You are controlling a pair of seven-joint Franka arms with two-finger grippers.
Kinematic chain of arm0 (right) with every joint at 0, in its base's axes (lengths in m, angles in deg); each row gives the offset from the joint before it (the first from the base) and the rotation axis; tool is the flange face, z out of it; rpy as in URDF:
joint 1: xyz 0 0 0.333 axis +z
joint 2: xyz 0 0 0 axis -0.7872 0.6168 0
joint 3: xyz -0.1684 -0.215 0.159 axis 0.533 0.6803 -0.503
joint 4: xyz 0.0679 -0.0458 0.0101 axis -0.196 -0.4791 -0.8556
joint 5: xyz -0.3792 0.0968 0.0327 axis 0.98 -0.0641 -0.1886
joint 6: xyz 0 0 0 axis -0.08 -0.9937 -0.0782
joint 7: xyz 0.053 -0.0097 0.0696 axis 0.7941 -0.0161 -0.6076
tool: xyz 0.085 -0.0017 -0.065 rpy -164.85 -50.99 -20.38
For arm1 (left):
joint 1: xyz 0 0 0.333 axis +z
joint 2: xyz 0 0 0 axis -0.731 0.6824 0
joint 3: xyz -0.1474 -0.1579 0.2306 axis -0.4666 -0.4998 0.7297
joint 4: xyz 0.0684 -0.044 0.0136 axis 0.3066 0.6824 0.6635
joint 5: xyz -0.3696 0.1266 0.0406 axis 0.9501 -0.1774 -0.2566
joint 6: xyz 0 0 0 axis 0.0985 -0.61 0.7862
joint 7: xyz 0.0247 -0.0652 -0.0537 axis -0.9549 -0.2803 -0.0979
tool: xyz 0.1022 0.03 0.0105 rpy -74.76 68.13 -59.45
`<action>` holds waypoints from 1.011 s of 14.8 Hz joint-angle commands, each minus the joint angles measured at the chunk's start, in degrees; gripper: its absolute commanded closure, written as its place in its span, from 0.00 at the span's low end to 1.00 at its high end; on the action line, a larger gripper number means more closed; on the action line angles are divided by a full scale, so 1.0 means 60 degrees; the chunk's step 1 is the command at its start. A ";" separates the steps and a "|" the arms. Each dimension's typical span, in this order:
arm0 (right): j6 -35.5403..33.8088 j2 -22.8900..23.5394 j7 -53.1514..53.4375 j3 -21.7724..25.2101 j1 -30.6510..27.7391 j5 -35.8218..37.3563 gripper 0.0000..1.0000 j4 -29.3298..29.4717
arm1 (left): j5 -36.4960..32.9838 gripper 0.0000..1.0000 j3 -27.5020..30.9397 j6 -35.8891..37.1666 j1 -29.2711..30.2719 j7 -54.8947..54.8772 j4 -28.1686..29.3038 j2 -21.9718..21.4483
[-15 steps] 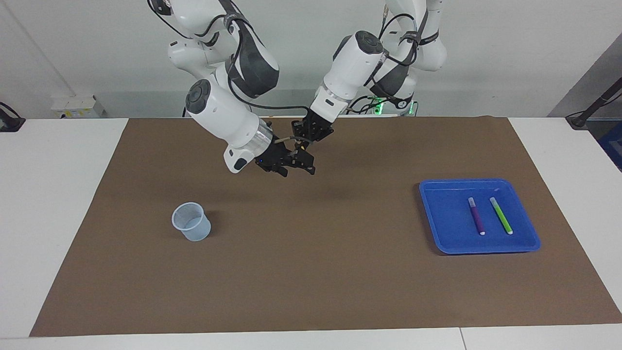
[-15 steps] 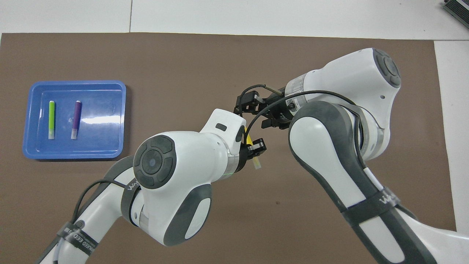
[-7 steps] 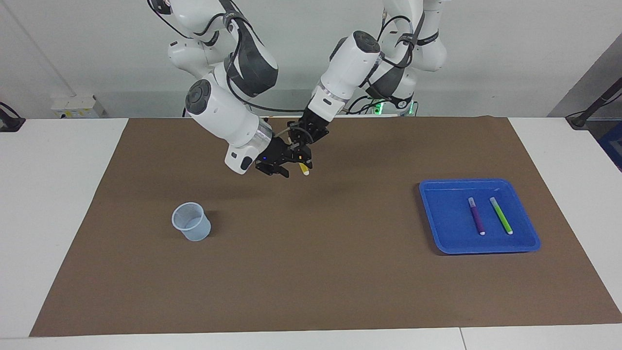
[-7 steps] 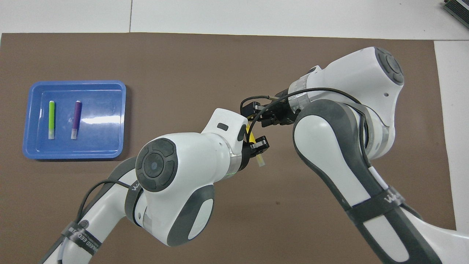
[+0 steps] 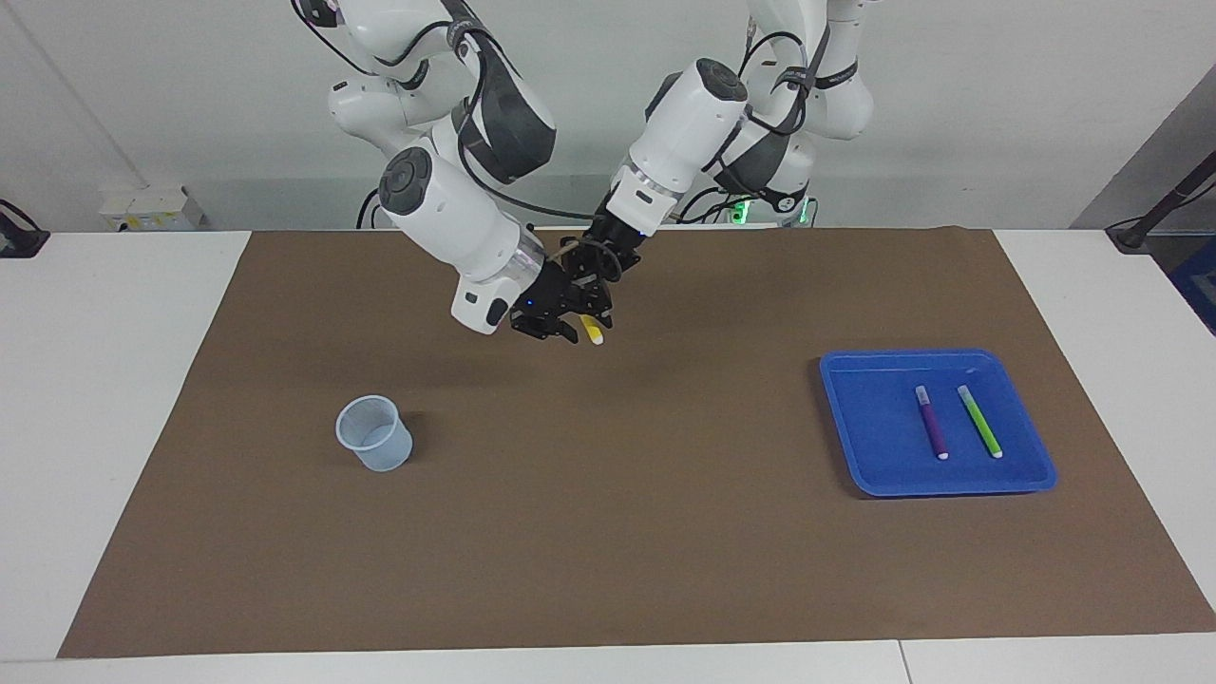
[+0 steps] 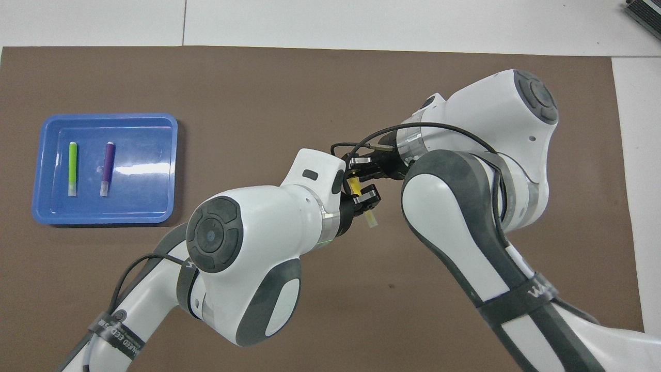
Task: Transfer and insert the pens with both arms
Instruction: 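Close the right gripper on the yellow pen held by the left gripper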
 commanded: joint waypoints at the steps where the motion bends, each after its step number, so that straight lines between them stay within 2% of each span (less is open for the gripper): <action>1: 0.0134 -0.0205 -0.0298 -0.0029 -0.0048 0.0142 1.00 -0.0251 | 0.0187 1.00 0.0099 -0.0238 -0.0156 0.0114 -0.0068 0.0098; 7: 0.0134 -0.0263 -0.0240 -0.0030 -0.0122 -0.0004 1.00 -0.0163 | 0.0172 1.00 0.0099 -0.0180 -0.0156 0.0114 -0.0054 0.0098; 8: 0.0148 -0.0249 -0.0240 -0.0030 -0.0122 -0.0004 1.00 -0.0163 | 0.0186 0.68 0.0099 -0.0093 -0.0156 0.0129 -0.0068 0.0098; 9: 0.0148 -0.0249 -0.0240 -0.0030 -0.0136 -0.0004 1.00 -0.0163 | 0.0187 0.47 0.0099 -0.0034 -0.0170 0.0172 -0.0054 0.0069; 10: 0.0148 -0.0249 -0.0254 -0.0030 -0.0136 -0.0004 1.00 -0.0163 | 0.0187 0.21 0.0099 0.0068 -0.0286 0.0245 -0.0010 0.0011; 11: 0.0148 -0.0249 -0.0283 -0.0030 -0.0136 -0.0004 1.00 -0.0163 | 0.0172 0.02 0.0128 0.0345 -0.0316 0.0260 -0.0009 -0.0048; 15: 0.0163 -0.0263 -0.0822 -0.0015 -0.0311 -0.0004 1.00 -0.0236 | -0.0003 0.00 0.0201 0.2305 0.0062 0.0056 0.0034 -0.0778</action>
